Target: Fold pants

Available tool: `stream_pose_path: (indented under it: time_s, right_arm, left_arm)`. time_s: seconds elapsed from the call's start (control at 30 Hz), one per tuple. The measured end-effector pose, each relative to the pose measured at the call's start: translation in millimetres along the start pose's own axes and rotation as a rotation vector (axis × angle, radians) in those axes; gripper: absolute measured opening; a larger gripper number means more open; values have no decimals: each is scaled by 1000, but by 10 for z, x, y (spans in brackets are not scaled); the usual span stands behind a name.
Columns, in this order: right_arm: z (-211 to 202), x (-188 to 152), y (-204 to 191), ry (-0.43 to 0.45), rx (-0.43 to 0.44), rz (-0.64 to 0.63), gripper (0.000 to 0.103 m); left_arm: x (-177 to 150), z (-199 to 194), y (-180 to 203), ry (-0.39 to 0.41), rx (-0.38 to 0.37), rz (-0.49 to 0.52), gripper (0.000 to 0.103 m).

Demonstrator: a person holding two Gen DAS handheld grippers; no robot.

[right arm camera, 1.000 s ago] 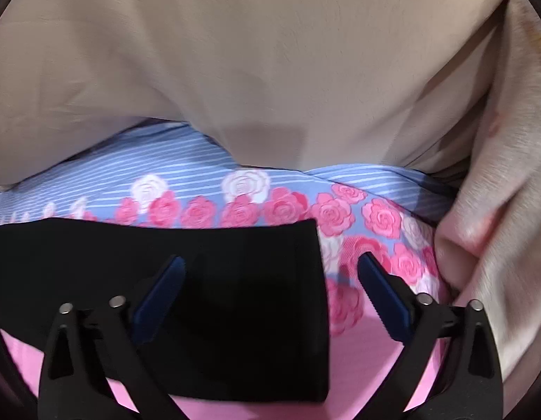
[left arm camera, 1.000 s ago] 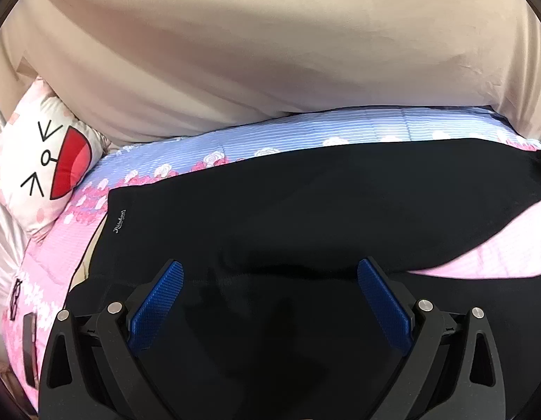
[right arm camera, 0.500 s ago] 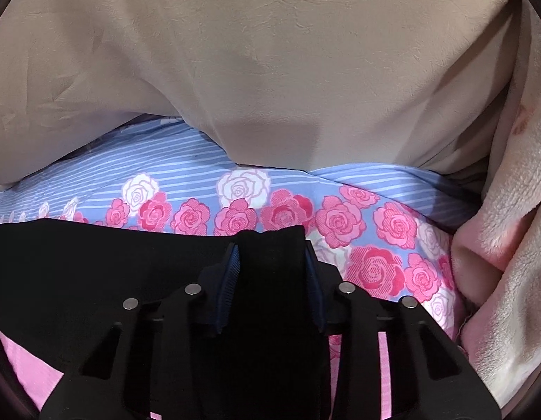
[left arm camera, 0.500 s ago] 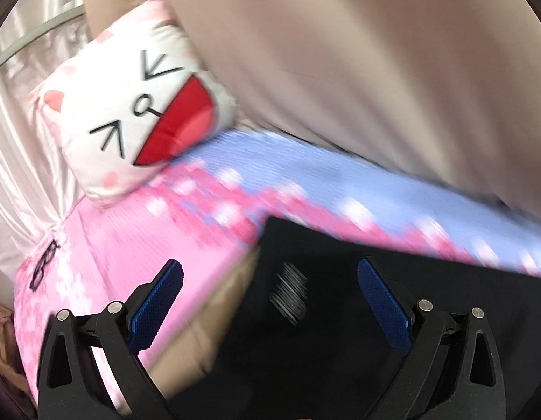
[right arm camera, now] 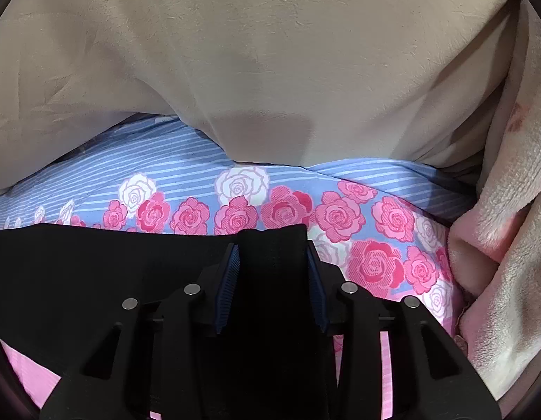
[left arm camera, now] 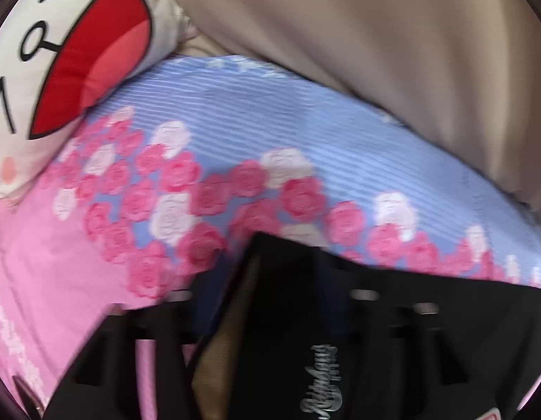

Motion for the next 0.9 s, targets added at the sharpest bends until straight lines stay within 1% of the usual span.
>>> stream_pose_path:
  time_s: [0.03,0.07,0.1,0.13,0.17,0.3,0.33,0.4,0.43,0.5,0.6,0.67,0.7,0.77,0.83,0.9]
  right_arm:
    - [1,5,-14,2,-8,-8,33]
    - [11,14,-50,5,-10,-14,28]
    - [-5,18,-82,9,3,-13,19]
    - [-24,25,-120,16,0,-20,18]
    - [-61,34,-160,28,-6,-32,17]
    - [-301,96,-249,82,8,-38,15]
    - [-413,125,-257,104,13,-37,15]
    - [-686,180,-260,154,31,-30,15]
    - [-792,191,-259,170,37,-29,15]
    - [-1126,206,-254,218,61,-32,15]
    - [-1774,94,-233,302,95,-52,15]
    - [-2132,-6,-230,349,104,-66,15]
    - [-2302,-68,-221,371,108,-69,15]
    - [-2686,-280,-239,419,118,-71,15]
    - [-2945,-477,-214,441,116,-85,15]
    - [-3177,-757,-167,443,114,-92,15]
  left_arm:
    - [9,-25,39,5,14,16,23]
    - [18,-65,96,12,9,35,22]
    - [33,-107,108,27,14,41,22]
    - [53,-160,118,43,7,40,21]
    - [60,-273,133,72,-10,30,21]
    - [95,-709,113,140,-73,-11,21]
    - [119,-822,77,154,-91,-13,21]
    - [101,-1196,54,194,-135,-21,21]
    - [126,-1268,7,206,-155,-26,21]
    - [93,-1611,-36,233,-210,-43,21]
    - [-82,-2167,-155,272,-273,-43,21]
    - [-209,-2431,-253,293,-292,-37,21]
    - [-331,-2609,-327,306,-294,-33,21]
    - [-548,-2849,-441,316,-299,-26,21]
    - [-743,-2974,-537,314,-301,-21,22]
    - [-993,-3040,-643,296,-280,6,22]
Point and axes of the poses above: each gripper's, at about its wrist camera, not at the fingertips, and z roughly the way its jaws point, y to its right, x to its top, the point moved 3 cm from there along z, roughly the way its jaws point, and after that the axes turned 13 degrees about y, right-handed, at the moved point
